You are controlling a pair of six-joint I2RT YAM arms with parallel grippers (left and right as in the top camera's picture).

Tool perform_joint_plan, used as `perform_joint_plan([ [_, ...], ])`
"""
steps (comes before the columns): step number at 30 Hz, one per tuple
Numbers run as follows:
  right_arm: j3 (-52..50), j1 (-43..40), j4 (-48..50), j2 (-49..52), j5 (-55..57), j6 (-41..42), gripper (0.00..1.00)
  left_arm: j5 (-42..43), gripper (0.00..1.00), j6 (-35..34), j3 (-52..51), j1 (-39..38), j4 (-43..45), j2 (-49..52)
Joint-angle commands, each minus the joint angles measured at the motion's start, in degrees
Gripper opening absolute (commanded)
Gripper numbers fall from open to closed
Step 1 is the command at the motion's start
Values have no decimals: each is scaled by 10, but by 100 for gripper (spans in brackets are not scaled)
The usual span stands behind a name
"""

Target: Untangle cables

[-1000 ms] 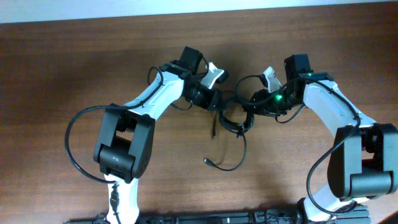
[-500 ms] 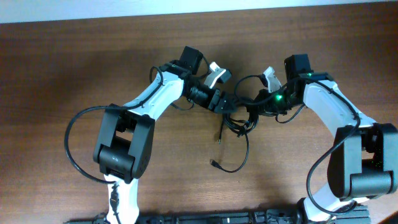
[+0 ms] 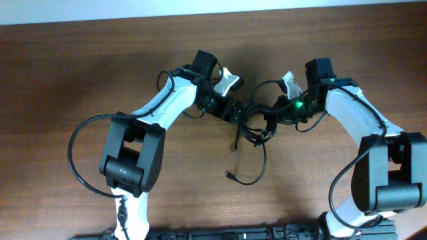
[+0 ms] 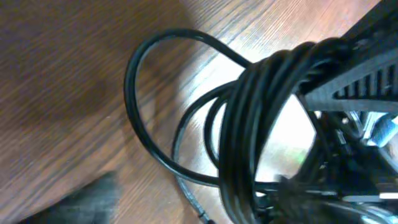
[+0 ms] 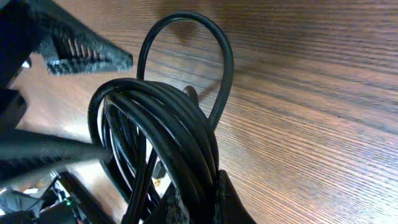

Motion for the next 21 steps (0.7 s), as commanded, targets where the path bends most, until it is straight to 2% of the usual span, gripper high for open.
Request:
perform_joint_plan([
  [1, 7, -3, 0, 3, -69, -26, 4, -15, 50, 6, 3, -2, -1, -21],
  [3, 7, -3, 0, 3, -72, -26, 4, -8, 35, 3, 3, -2, -1, -21],
  [5, 7, -3, 0, 3, -72, -26, 4, 49, 22, 4, 3, -2, -1, -21],
  [7, 7, -3, 0, 3, -72, -26, 4, 90, 28, 4, 3, -2, -1, -21],
  [9, 7, -3, 0, 3, -72, -26, 4, 93, 27, 4, 3, -2, -1, -21],
  [10, 7, -3, -1, 3, -72, -26, 4, 90, 24, 4, 3, -2, -1, -21],
  [11, 7, -3, -4, 3, -72, -26, 4, 67, 25, 4, 3, -2, -1, -21],
  [13, 7, -3, -11, 3, -72, -36, 4, 15, 77, 4, 3, 0, -3, -21],
  [15, 7, -3, -11, 3, -72, -36, 4, 8, 89, 4, 3, 3, -3, -21],
  [18, 7, -3, -11, 3, -68, -36, 4, 13, 84, 4, 3, 3, -3, -21],
  [21, 7, -3, -13, 3, -44, -36, 4, 15, 89, 4, 3, 3, -3, -44],
])
